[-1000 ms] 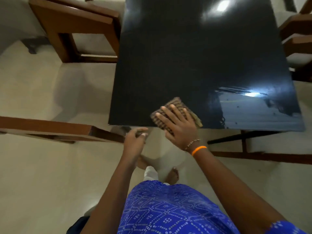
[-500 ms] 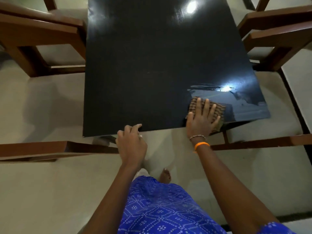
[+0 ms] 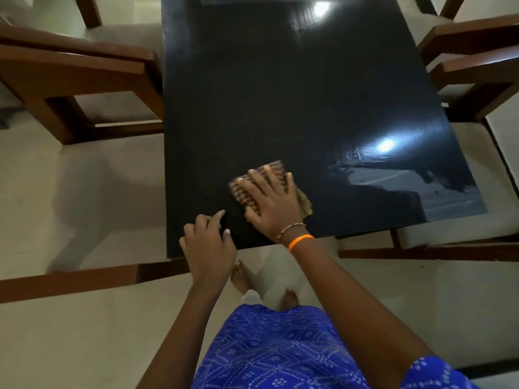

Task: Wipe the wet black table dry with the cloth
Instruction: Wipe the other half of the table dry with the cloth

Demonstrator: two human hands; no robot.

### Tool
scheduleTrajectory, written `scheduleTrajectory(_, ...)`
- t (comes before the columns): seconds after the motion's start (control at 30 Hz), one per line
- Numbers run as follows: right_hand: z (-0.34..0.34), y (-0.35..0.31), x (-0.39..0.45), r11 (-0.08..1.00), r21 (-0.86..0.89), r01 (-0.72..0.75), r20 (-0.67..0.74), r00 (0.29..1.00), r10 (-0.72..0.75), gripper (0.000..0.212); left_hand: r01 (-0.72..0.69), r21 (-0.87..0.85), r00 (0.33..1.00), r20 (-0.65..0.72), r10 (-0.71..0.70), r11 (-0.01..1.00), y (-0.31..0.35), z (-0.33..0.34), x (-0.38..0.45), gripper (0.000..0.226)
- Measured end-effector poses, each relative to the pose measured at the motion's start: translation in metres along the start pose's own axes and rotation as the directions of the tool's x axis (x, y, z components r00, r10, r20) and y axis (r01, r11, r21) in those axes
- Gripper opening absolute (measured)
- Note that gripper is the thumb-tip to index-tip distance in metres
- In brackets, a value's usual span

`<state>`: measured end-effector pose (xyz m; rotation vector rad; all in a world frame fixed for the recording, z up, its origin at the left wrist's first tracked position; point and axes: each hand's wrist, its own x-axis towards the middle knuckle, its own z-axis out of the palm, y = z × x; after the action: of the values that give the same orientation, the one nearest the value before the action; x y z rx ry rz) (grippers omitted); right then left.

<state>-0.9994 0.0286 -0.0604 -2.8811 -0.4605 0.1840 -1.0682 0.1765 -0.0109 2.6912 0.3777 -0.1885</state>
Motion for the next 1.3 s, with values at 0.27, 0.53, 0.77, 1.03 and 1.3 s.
scheduleTrajectory(0.27, -0.036, 0.136, -0.034, 0.774, 0.020, -0.633, -0.143, 0.764, 0.629, 0.068, -0.223, 0.086, 0.974, 0.062, 0.218, 0.971, 0.010, 0.004, 0.033, 0.047)
scheduleTrajectory(0.53, -0.018, 0.055, 0.044, 0.616, 0.122, -0.778, -0.154, 0.598, 0.786, 0.062, -0.192, 0.035, 0.981, 0.039, 0.191, 0.981, -0.007, -0.007, 0.053, 0.040)
scheduleTrajectory(0.77, 0.004, -0.065, 0.119, 0.986, 0.095, -0.135, 0.002, 0.991, 0.136, 0.063, -0.112, 0.058, 0.994, -0.012, 0.113, 0.992, -0.019, -0.011, 0.055, 0.038)
scheduleTrajectory(1.03, -0.013, 0.023, 0.101, 0.999, 0.026, 0.028, 0.009, 1.000, -0.028, 0.062, -0.157, 0.066, 0.987, 0.036, 0.155, 0.985, 0.020, -0.005, 0.056, 0.041)
scheduleTrajectory(1.3, -0.060, 0.202, 0.048, 0.946, 0.025, -0.325, -0.014, 0.946, 0.325, 0.062, -0.391, 0.048, 0.916, 0.122, 0.383, 0.919, 0.130, 0.035, 0.059, 0.050)
